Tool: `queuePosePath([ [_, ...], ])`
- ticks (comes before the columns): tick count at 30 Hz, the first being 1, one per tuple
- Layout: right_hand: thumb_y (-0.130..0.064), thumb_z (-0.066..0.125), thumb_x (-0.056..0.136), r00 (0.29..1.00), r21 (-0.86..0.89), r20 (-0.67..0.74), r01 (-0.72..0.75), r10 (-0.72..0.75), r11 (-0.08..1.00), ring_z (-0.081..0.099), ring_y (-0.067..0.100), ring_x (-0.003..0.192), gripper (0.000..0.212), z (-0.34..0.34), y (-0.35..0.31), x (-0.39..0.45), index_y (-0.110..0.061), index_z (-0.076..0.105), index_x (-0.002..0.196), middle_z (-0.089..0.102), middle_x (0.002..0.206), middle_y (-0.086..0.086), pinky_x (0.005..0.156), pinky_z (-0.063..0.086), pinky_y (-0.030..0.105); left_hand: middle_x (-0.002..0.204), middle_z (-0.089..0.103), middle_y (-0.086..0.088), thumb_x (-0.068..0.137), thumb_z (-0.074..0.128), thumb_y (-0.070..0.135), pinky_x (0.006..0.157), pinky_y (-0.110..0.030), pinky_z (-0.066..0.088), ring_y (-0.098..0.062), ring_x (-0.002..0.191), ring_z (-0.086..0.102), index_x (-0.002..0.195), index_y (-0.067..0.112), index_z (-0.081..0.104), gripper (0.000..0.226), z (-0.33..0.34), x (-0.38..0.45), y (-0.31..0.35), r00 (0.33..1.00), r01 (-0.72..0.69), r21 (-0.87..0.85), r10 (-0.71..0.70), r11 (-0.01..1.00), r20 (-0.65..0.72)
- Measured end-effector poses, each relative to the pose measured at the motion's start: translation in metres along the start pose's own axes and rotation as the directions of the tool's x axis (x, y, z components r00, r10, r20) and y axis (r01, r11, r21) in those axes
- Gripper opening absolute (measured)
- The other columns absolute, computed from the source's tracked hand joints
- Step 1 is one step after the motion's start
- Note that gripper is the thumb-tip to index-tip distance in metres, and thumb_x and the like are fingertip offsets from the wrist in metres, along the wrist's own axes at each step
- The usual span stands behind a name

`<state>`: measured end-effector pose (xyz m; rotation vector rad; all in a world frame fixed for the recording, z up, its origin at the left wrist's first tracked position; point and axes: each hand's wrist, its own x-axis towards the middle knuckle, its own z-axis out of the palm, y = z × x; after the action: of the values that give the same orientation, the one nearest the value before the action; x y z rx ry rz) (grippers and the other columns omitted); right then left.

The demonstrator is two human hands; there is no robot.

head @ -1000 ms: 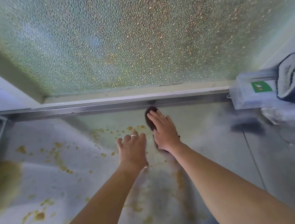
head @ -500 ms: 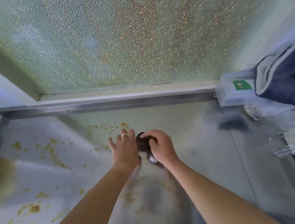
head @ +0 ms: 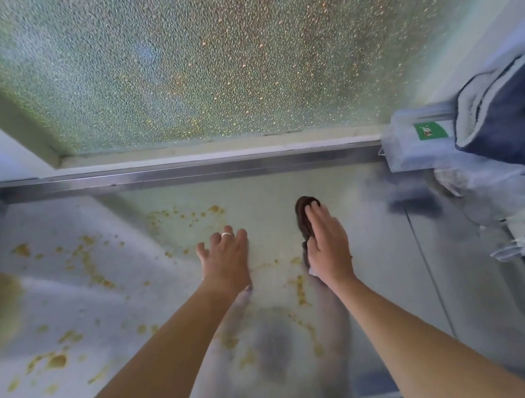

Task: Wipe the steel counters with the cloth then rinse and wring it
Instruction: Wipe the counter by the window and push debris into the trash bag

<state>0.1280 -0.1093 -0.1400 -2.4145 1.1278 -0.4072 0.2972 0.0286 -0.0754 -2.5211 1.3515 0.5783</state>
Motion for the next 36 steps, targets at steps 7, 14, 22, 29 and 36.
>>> queuePosePath([
  [7, 0.004, 0.051, 0.085, 0.986, 0.082, 0.051, 0.155, -0.159, 0.985, 0.033, 0.025, 0.151, 0.068, 0.031, -0.053, -0.035, -0.012, 0.045, 0.152, 0.041, 0.160, 0.005, 0.116, 0.037, 0.044, 0.134, 0.041, -0.003, 0.058, 0.089, 0.045, 0.104, -0.048, 0.038, -0.026, 0.130, 0.042, 0.130, 0.020, 0.030, 0.096, 0.007, -0.002, -0.003, 0.999, -0.006, -0.069, 0.003, 0.998, -0.042],
  [14, 0.000, 0.054, 0.080, 0.969, 0.164, 0.092, 0.213, -0.229, 0.963, 0.044, 0.024, 0.145, 0.065, 0.049, -0.093, -0.070, -0.013, 0.052, 0.144, 0.050, 0.154, 0.006, 0.109, 0.045, 0.044, 0.118, 0.052, -0.006, 0.074, 0.066, 0.031, 0.096, -0.044, 0.042, -0.028, 0.105, 0.061, 0.121, 0.021, 0.038, 0.056, 0.020, -0.014, -0.011, 0.966, -0.016, -0.198, -0.036, 0.980, -0.254],
  [22, -0.005, 0.042, 0.077, 0.973, 0.074, -0.198, 0.131, -0.114, 0.989, 0.059, 0.028, 0.117, 0.058, -0.018, -0.087, -0.074, -0.012, 0.065, 0.129, 0.065, 0.131, 0.004, 0.097, 0.047, 0.041, 0.134, 0.042, -0.009, 0.070, 0.073, 0.036, 0.100, -0.045, 0.039, -0.029, 0.120, 0.053, 0.130, 0.020, 0.036, 0.073, 0.021, -0.041, -0.026, 0.980, -0.108, -0.111, 0.086, 0.988, -0.182],
  [29, -0.027, 0.058, 0.089, 0.999, -0.250, 0.021, -0.043, 0.050, 0.967, 0.049, 0.019, 0.138, 0.063, -0.037, -0.004, -0.122, -0.015, 0.045, 0.150, 0.049, 0.153, 0.003, 0.113, 0.029, 0.046, 0.130, 0.050, -0.005, 0.075, 0.067, 0.021, 0.096, -0.042, 0.038, -0.023, 0.113, 0.055, 0.121, 0.023, 0.047, 0.050, 0.038, -0.059, -0.016, 0.966, -0.071, -0.060, 0.054, 0.996, -0.252],
  [36, -0.022, 0.047, 0.094, 0.999, -0.082, -0.018, -0.028, 0.027, 0.996, 0.031, 0.028, 0.152, 0.063, 0.001, -0.021, -0.123, -0.005, 0.038, 0.153, 0.038, 0.161, 0.012, 0.118, 0.034, 0.047, 0.122, 0.054, -0.003, 0.074, 0.064, 0.017, 0.097, -0.041, 0.038, -0.022, 0.109, 0.058, 0.118, 0.020, 0.053, 0.044, 0.057, -0.079, -0.003, 0.963, 0.007, -0.064, -0.024, 0.998, -0.268],
])
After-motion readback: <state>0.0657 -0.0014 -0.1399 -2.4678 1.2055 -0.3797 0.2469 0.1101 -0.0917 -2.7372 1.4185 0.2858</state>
